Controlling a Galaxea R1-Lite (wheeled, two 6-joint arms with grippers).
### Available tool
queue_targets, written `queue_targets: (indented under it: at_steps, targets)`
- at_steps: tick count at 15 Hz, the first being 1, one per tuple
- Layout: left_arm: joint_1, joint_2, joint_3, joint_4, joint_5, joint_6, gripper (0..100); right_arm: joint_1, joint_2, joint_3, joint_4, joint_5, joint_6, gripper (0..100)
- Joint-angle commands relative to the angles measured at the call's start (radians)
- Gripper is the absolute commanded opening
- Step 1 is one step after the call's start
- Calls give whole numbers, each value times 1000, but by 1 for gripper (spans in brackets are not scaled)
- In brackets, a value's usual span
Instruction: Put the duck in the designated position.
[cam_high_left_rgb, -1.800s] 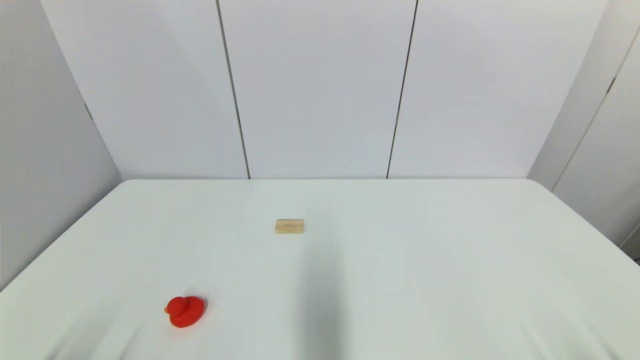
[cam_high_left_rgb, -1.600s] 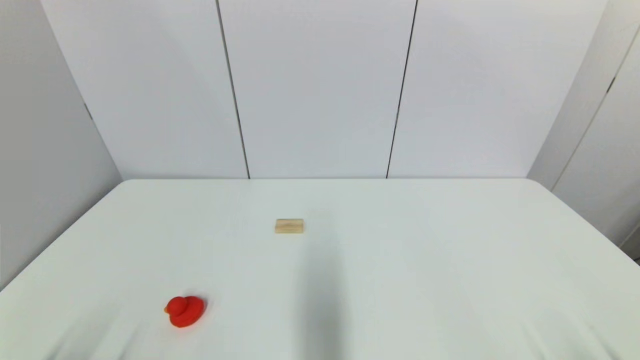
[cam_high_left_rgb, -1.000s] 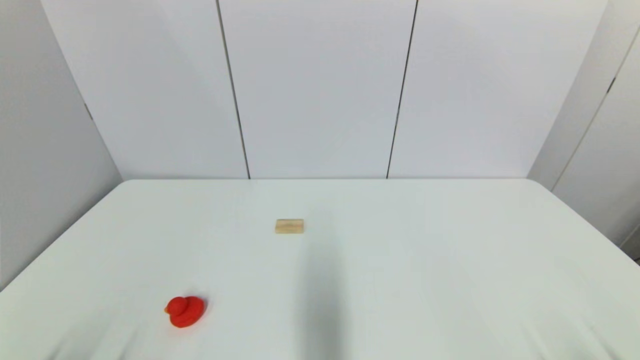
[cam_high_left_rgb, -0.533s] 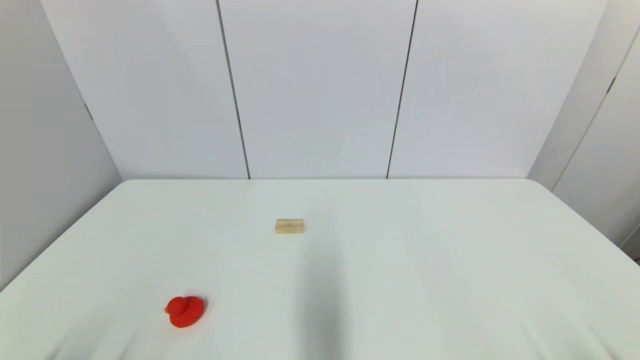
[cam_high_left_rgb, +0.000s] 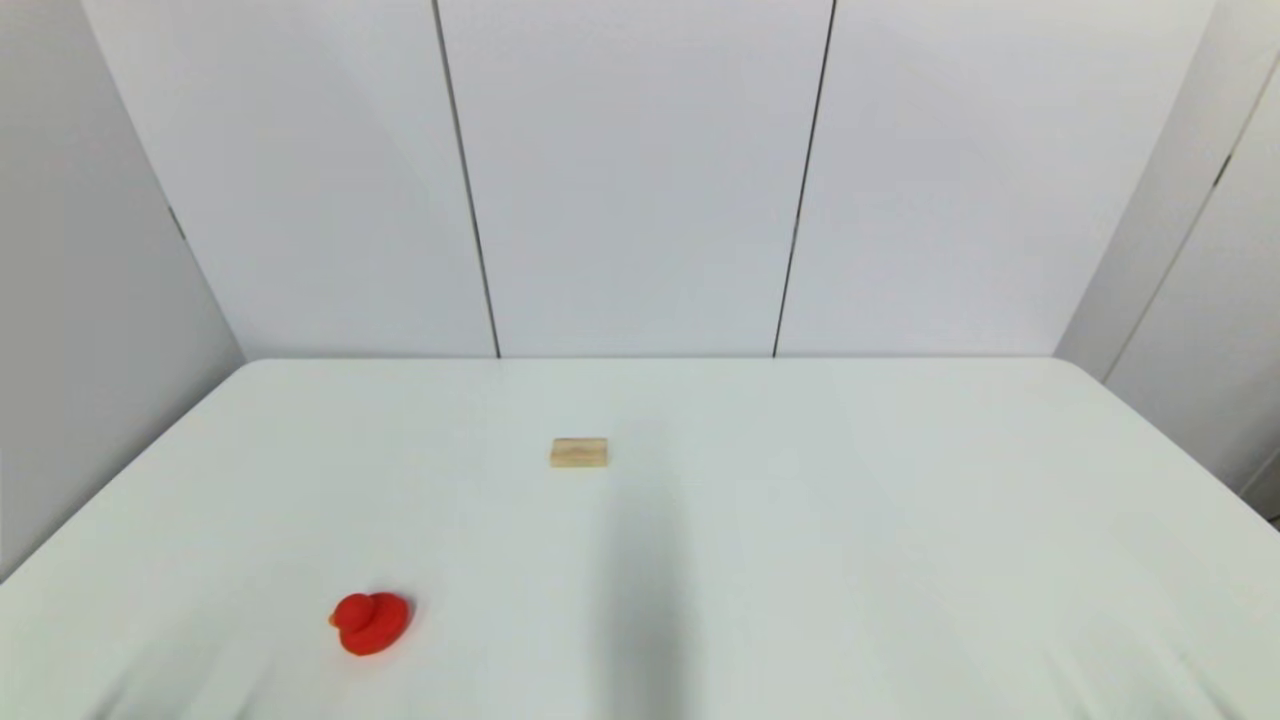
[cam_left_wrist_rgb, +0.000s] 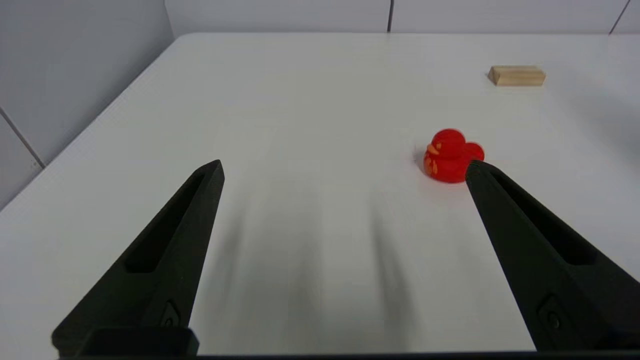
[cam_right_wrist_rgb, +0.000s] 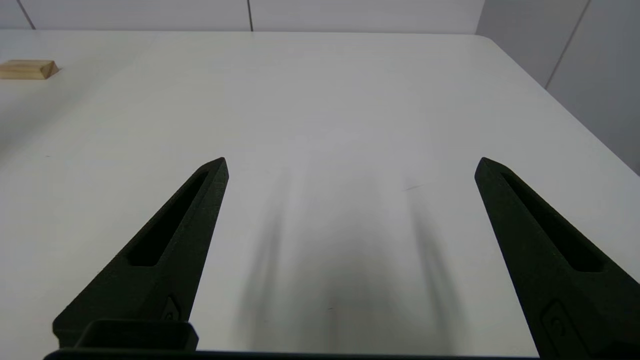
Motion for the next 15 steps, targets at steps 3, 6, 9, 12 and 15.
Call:
queue_targets:
  at_steps: [3,6,9,12,15]
  targets:
    - [-3,181,-241,7,-10,7,100,0,1,0,0,1,-1,100]
    - [-9,325,-416,24,-11,13,100,0,1,0,0,1,-1,100]
    - [-40,497,-586,28,-10,58,100,0,1,0,0,1,-1,100]
    - [-49,650,-735,30,-13,121,100,0,1,0,0,1,-1,100]
    - [-49,776,-851,45,-134,201,100,0,1,0,0,1,-1,100]
